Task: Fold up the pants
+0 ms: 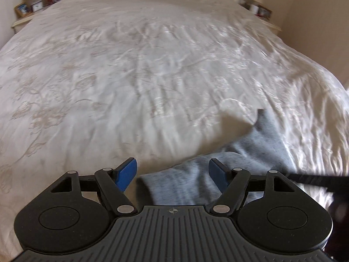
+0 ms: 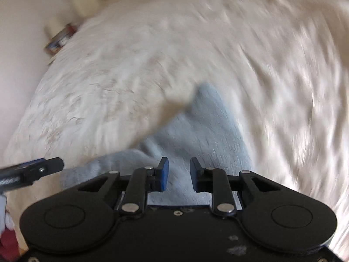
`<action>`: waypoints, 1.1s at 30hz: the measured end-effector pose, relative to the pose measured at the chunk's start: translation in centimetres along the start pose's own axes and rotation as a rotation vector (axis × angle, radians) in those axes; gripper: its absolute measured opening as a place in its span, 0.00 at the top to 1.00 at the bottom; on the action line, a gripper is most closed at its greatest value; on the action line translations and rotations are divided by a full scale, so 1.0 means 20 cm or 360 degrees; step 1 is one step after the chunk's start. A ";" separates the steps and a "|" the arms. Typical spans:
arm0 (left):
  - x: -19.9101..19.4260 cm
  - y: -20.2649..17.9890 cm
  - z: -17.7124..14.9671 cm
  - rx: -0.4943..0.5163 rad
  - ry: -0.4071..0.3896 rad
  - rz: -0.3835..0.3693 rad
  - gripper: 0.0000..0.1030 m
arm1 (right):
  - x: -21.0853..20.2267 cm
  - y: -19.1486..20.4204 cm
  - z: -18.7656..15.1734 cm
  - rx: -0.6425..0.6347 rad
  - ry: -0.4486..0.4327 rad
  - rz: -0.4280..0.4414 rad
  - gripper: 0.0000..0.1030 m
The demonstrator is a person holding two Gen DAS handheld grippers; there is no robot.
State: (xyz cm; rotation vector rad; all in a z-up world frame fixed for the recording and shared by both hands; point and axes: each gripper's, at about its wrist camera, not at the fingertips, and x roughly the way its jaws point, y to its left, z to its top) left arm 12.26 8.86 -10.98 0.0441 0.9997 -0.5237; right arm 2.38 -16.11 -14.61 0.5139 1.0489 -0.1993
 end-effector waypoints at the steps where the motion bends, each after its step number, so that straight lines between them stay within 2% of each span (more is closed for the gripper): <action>1: 0.00 -0.01 0.00 0.0011 0.0007 -0.0010 0.31 | 0.02 0.02 -0.06 -0.0008 0.0060 0.0039 0.79; 4: 0.03 -0.05 0.00 0.0047 0.0035 -0.0037 0.30 | 0.03 0.21 -0.26 -0.0249 0.0175 0.0164 0.78; 5: 0.04 -0.06 -0.01 0.0058 0.0050 -0.0052 0.30 | 0.02 0.29 -0.34 -0.0355 0.0202 0.0195 0.74; 6: 0.06 -0.07 -0.02 0.0073 0.0070 -0.0069 0.30 | 0.00 0.35 -0.42 -0.0451 0.0204 0.0188 0.63; 8: 0.10 -0.10 -0.05 0.0131 0.0118 -0.0074 0.30 | 0.01 0.42 -0.51 -0.0520 0.0279 0.0287 0.68; 9: 0.12 -0.11 -0.08 0.0167 0.0156 -0.0065 0.30 | 0.01 0.45 -0.55 -0.0528 0.0310 0.0290 0.80; 12: 0.17 -0.11 -0.21 0.0287 0.0256 -0.0043 0.30 | -0.01 0.50 -0.62 -0.0628 0.0316 0.0268 0.83; 14: 0.22 -0.08 -0.34 0.0329 0.0369 0.0007 0.27 | -0.04 0.46 -0.59 -0.0564 0.0307 0.0281 0.83; 15: 0.22 -0.04 -0.38 0.0278 0.0390 -0.0029 0.26 | -0.06 0.45 -0.57 -0.0529 0.0290 0.0267 0.81; 17: 0.20 0.08 -0.44 0.0021 0.0405 -0.0100 0.19 | -0.11 0.42 -0.53 -0.0532 0.0279 0.0261 0.80; 19: 0.19 0.15 -0.46 -0.0125 0.0424 -0.0149 0.19 | -0.19 0.36 -0.44 -0.0552 0.0194 0.0238 0.80; 22: 0.18 0.15 -0.47 -0.0111 0.0407 -0.0132 0.19 | -0.25 0.28 -0.36 -0.0529 0.0099 0.0191 0.80; 25: 0.17 0.11 -0.47 -0.0046 0.0391 -0.0093 0.19 | -0.20 0.22 -0.21 -0.0502 -0.0035 0.0049 0.76; 27: 0.16 0.11 -0.48 -0.0064 0.0384 -0.0092 0.19 | -0.12 0.20 -0.12 -0.0413 -0.0077 -0.0007 0.76; 29: 0.15 0.12 -0.50 -0.0092 0.0375 -0.0100 0.19 | -0.04 0.20 -0.08 -0.0350 -0.0045 -0.0044 0.76; 30: 0.14 0.13 -0.51 -0.0094 0.0368 -0.0099 0.19 | 0.04 0.22 -0.07 -0.0329 0.0016 -0.0050 0.76; 32: 0.12 0.13 -0.52 -0.0075 0.0357 -0.0086 0.19 | 0.16 0.28 -0.06 -0.0344 0.0127 -0.0020 0.76; 33: 0.13 0.11 -0.51 -0.0058 0.0357 -0.0074 0.19 | 0.20 0.32 -0.08 -0.0379 0.0137 0.0007 0.76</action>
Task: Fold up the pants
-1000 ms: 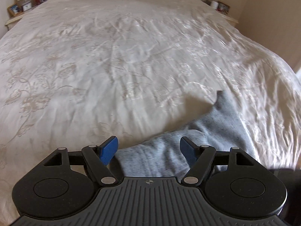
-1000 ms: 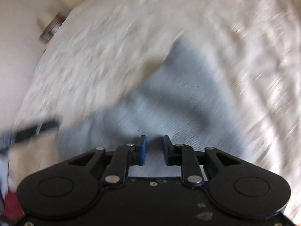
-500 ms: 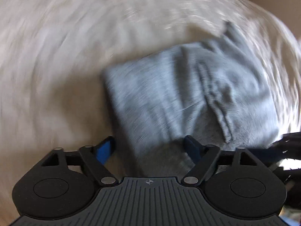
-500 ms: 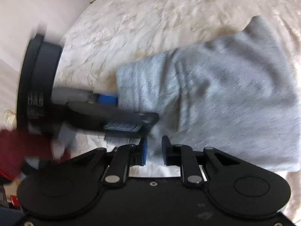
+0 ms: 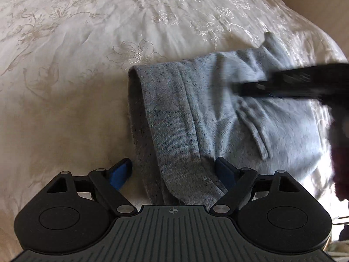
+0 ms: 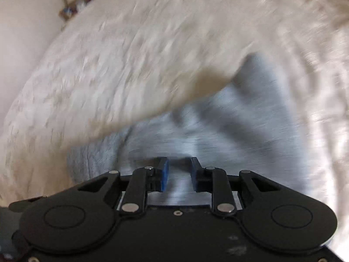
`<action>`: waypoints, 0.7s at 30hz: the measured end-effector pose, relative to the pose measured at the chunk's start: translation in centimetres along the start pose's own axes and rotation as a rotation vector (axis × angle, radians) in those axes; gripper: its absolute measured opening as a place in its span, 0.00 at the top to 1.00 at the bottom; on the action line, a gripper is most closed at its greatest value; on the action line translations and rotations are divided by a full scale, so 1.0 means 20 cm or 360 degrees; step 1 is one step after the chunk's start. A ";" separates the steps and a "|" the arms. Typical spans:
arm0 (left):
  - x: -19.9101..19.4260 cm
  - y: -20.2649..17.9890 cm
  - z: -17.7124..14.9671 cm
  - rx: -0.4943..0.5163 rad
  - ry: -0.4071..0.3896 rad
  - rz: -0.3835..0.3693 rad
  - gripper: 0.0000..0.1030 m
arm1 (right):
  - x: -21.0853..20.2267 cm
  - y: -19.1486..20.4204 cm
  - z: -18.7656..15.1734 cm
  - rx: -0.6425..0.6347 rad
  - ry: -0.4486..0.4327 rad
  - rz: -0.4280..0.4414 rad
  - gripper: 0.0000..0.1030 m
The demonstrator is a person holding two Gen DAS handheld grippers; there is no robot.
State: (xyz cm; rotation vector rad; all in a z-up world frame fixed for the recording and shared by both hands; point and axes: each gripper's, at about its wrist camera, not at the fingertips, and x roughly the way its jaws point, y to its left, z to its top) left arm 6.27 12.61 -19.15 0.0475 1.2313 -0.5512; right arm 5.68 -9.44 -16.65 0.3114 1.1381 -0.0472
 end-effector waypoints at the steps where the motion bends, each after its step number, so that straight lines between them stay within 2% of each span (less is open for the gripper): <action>1: -0.01 0.00 -0.01 0.0011 -0.0006 0.0006 0.19 | 0.02 0.02 0.00 -0.0023 -0.0026 0.0026 0.74; 2: -0.02 -0.01 -0.01 0.0019 -0.0008 0.0004 0.19 | 0.02 0.02 0.01 -0.0009 -0.0057 0.0072 0.59; 3: -0.02 -0.01 -0.01 0.0022 -0.0007 0.0004 0.19 | 0.01 0.02 0.01 0.0016 -0.0085 0.0106 0.57; 5: -0.03 -0.01 -0.03 0.0029 -0.0007 0.0001 0.19 | -0.05 0.01 0.02 0.0008 -0.0158 0.0134 0.57; 8: -0.04 -0.01 -0.04 0.0046 -0.0021 0.0008 0.19 | -0.15 0.00 -0.03 -0.0153 -0.0199 0.0015 0.59; 10: -0.03 -0.01 -0.04 0.0037 -0.0021 0.0008 0.19 | -0.17 -0.05 -0.12 -0.0237 -0.0131 -0.0101 0.59; 13: -0.03 0.00 -0.05 0.0003 -0.0018 -0.0003 0.19 | -0.17 -0.18 -0.27 -0.0246 0.0023 -0.0248 0.59; 16: -0.05 -0.01 -0.05 -0.0007 -0.0048 -0.0019 0.20 | -0.26 -0.30 -0.38 -0.0168 0.0056 -0.0245 0.59; 20: -0.14 -0.02 -0.04 -0.0001 -0.0169 0.0017 0.21 | -0.41 -0.40 -0.40 -0.0093 -0.0019 -0.0223 0.44; 21: -0.16 -0.03 -0.03 0.0002 -0.0202 0.0038 0.21 | -0.44 -0.43 -0.40 -0.0083 -0.0066 -0.0219 0.36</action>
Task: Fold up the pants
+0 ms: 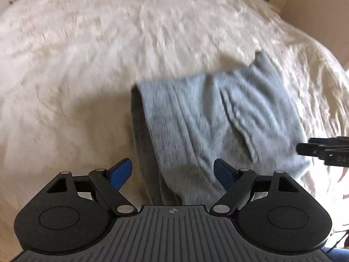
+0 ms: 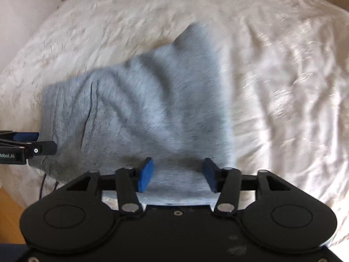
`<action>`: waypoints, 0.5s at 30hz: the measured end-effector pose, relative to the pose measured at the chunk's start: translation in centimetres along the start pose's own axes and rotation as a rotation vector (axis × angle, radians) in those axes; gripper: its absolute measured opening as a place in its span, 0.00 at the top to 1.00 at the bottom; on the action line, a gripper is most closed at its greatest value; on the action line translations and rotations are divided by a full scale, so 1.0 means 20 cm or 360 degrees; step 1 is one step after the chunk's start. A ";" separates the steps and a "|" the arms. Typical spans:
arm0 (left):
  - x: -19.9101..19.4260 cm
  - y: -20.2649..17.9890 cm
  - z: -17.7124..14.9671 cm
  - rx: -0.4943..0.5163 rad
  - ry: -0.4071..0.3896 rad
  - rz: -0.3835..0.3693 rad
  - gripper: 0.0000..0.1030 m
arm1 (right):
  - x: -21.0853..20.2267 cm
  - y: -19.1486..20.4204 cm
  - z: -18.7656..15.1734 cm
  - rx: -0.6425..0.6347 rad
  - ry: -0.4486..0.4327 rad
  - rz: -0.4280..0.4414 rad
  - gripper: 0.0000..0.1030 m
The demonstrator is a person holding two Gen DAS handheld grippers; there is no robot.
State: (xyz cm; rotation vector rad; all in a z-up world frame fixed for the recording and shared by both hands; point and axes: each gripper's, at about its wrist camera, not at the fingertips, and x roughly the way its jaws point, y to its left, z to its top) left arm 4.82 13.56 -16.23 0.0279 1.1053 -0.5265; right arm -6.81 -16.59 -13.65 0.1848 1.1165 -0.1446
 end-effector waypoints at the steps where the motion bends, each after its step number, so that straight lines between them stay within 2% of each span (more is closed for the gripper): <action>1: -0.01 0.00 0.01 -0.0002 -0.0027 0.0014 0.21 | -0.03 -0.04 0.00 0.0016 -0.0046 0.0001 0.29; 2: -0.02 0.00 0.03 -0.0011 -0.0045 0.0024 0.21 | -0.03 -0.06 0.01 0.0030 -0.0084 0.0007 0.15; 3: -0.01 0.00 0.04 -0.0025 -0.0041 0.0029 0.21 | -0.01 -0.08 0.04 0.0040 -0.0105 0.0024 0.08; 8: 0.15 0.03 0.09 -0.0147 0.0121 -0.0001 0.20 | 0.16 -0.16 0.19 0.0081 -0.0037 0.0162 0.08; 12: 0.20 0.05 0.07 -0.0254 0.0140 0.0022 0.15 | 0.29 -0.20 0.26 0.0075 0.0072 0.0269 0.08; 15: 0.24 0.07 0.06 -0.0325 0.0150 -0.0020 0.11 | 0.38 -0.22 0.28 0.0080 0.0164 0.0341 0.08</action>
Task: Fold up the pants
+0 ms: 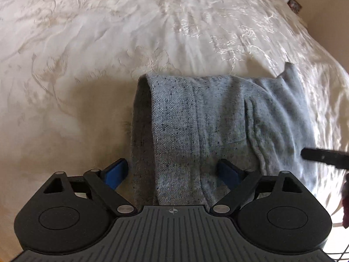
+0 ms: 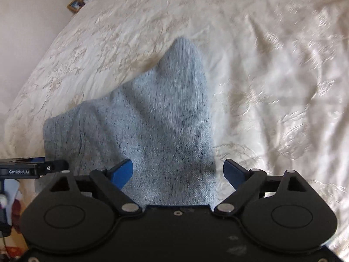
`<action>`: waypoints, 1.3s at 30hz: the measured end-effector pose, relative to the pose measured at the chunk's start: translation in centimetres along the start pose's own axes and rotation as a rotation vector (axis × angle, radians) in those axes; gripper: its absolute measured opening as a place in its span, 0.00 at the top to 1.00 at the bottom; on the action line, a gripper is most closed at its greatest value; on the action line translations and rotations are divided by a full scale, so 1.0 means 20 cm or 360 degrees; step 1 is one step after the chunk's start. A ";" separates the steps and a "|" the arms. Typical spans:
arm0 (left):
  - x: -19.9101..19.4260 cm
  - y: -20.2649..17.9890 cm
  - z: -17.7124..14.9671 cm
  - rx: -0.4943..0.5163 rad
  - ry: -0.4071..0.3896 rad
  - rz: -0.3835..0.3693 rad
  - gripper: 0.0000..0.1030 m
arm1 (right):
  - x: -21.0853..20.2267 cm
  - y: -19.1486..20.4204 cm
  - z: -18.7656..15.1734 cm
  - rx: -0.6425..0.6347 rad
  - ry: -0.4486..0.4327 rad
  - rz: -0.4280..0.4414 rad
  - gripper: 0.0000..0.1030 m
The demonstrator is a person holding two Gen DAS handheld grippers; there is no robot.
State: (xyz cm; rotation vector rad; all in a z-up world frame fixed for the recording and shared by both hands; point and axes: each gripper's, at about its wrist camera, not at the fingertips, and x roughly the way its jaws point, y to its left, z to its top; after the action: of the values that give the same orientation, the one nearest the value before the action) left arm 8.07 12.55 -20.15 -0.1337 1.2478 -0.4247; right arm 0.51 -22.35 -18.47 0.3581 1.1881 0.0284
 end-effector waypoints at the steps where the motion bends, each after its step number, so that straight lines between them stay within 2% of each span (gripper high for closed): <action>1: 0.02 0.01 0.00 -0.0013 0.0011 -0.0017 0.09 | 0.02 -0.01 0.01 -0.0004 0.0026 0.0019 0.08; 5: 0.09 -0.01 0.05 -0.0031 0.0044 -0.0105 0.01 | 0.11 -0.05 0.03 -0.0038 0.0103 0.0097 0.07; 11: 0.18 -0.03 0.14 -0.0029 0.0034 -0.0180 0.00 | 0.18 -0.10 0.09 -0.0070 0.0149 0.0236 0.05; 17: 0.18 -0.05 0.15 -0.0093 0.0051 -0.0174 0.01 | 0.22 -0.14 0.13 -0.0039 0.0157 0.0329 0.04; 19: 0.17 -0.07 0.15 -0.0129 0.0055 -0.0158 0.04 | 0.21 -0.14 0.14 -0.0036 0.0159 0.0332 0.27; 20: 0.16 -0.08 0.15 -0.0135 0.0056 -0.0145 0.12 | 0.20 -0.13 0.15 -0.0036 0.0167 0.0309 0.51; 21: 0.15 -0.10 0.16 -0.0137 0.0054 -0.0136 0.16 | 0.19 -0.11 0.16 -0.0038 0.0175 0.0299 0.66; 23: 0.12 -0.14 0.16 -0.0148 0.0037 -0.0125 0.35 | 0.14 -0.07 0.18 -0.0078 0.0154 0.0296 0.78; 24: 0.10 -0.16 0.16 -0.0154 0.0021 -0.0132 0.40 | 0.11 -0.05 0.19 -0.0106 0.0141 0.0286 0.79; 26: 0.05 -0.18 0.14 -0.0174 -0.0029 -0.0147 0.63 | 0.05 0.00 0.20 -0.0142 0.0117 0.0278 0.80; 33: -0.10 -0.20 0.18 -0.0172 -0.0125 -0.0277 0.65 | -0.14 0.22 0.26 -0.0205 0.0014 0.0313 0.82; 39: -0.24 -0.15 0.32 -0.0127 -0.0230 -0.0345 0.65 | -0.23 0.49 0.44 -0.0272 -0.0095 0.0350 0.82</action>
State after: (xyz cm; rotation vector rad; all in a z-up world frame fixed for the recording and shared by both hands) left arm 12.10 10.83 -12.82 -0.3643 1.1117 -0.5426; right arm 8.33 -16.40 -8.66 0.3350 1.0744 0.3068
